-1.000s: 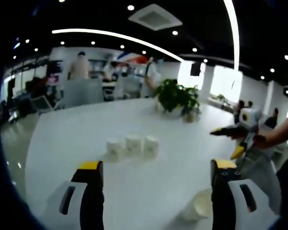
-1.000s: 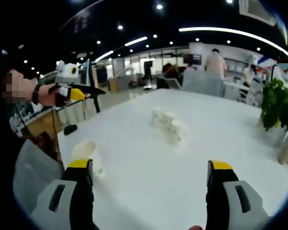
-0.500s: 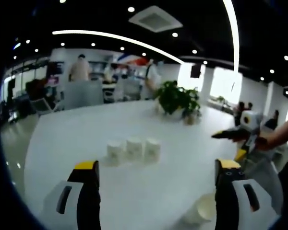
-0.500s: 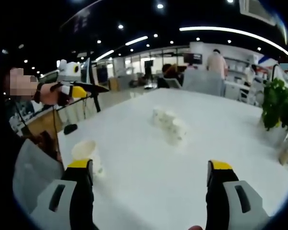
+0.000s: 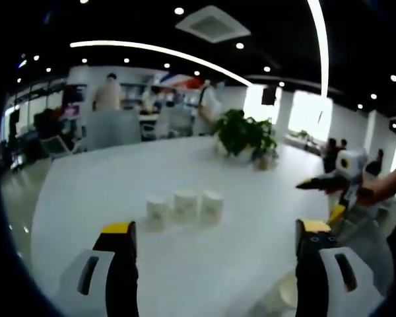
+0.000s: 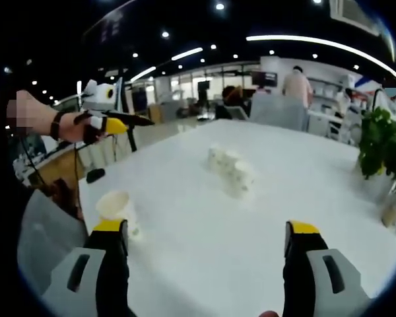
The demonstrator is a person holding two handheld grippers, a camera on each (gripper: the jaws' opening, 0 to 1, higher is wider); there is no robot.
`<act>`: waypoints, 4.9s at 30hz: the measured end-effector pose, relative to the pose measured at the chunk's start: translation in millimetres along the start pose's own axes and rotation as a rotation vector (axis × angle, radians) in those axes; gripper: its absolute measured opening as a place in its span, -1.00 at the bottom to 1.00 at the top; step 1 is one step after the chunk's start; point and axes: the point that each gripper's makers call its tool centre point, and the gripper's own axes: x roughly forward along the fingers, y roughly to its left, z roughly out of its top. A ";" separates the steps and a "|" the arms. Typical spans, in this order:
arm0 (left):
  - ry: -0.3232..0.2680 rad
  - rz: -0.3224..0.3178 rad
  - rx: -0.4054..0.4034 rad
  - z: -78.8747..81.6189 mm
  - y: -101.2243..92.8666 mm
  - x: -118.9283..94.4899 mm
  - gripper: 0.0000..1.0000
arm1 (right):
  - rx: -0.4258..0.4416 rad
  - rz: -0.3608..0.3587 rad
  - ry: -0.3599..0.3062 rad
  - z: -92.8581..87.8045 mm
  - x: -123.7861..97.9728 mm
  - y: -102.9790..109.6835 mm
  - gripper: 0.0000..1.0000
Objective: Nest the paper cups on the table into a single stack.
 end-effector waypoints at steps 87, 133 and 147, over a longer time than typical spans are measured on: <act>-0.011 0.033 -0.067 -29.3 78.4 111.2 1.00 | -0.017 0.064 0.059 -26.5 37.4 4.5 0.86; -0.014 0.058 0.032 -29.9 128.9 161.9 0.43 | 0.064 0.044 0.093 -52.1 36.7 -6.2 0.83; -0.006 0.043 0.039 -29.7 133.5 176.6 0.28 | 0.068 0.044 0.097 -54.9 37.7 -8.0 0.83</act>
